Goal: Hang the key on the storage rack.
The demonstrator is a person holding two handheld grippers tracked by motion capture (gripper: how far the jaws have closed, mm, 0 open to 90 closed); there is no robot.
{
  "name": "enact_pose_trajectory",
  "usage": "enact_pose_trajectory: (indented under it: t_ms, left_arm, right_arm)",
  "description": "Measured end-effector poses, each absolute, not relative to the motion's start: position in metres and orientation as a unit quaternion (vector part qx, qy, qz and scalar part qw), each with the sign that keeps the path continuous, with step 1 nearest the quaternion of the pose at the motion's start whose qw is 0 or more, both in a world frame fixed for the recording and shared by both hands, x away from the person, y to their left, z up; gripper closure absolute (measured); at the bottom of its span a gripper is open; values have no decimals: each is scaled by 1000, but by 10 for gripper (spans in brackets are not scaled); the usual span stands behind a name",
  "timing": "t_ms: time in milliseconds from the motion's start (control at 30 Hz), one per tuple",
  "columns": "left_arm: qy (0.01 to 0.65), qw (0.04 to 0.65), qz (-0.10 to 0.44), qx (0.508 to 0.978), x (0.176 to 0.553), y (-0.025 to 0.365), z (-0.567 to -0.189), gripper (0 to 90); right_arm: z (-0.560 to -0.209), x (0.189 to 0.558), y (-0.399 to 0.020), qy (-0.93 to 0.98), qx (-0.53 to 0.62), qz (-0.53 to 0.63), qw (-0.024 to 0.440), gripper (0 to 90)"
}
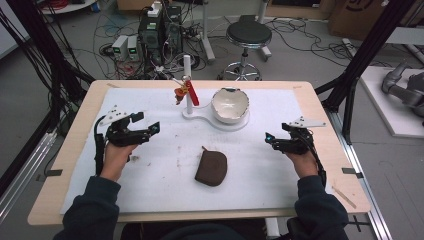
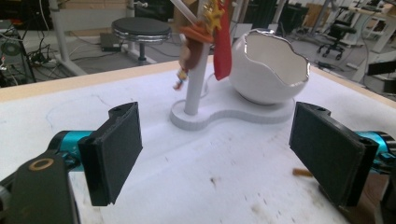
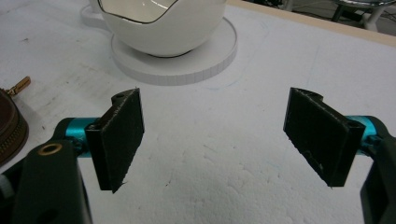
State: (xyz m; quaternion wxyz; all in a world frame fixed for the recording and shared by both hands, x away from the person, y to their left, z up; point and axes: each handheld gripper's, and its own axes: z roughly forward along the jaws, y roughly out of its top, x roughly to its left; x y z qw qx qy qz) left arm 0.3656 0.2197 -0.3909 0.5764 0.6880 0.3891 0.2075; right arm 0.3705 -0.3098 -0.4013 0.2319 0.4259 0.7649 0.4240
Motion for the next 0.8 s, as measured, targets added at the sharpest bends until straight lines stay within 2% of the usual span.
enact_pose_trajectory:
  t_ms: [200,367,567,800]
  left_arm:
    - [379,580,224,686,356,230,-402,192]
    - [375,575,226,691,357,240,-412,233]
    - [371,573,205,701,361,246,-420,227]
    - [380,567,220,697,357,251,-418,187]
  right_arm:
    - [-405,372,-308,776,420,414,226,204]
    - [-403,367,-303,790,392,402,246,205]
    - [-404,368,-302,786,403,402,242,205]
    - [-404,366,-304,783,402,410,237,205]
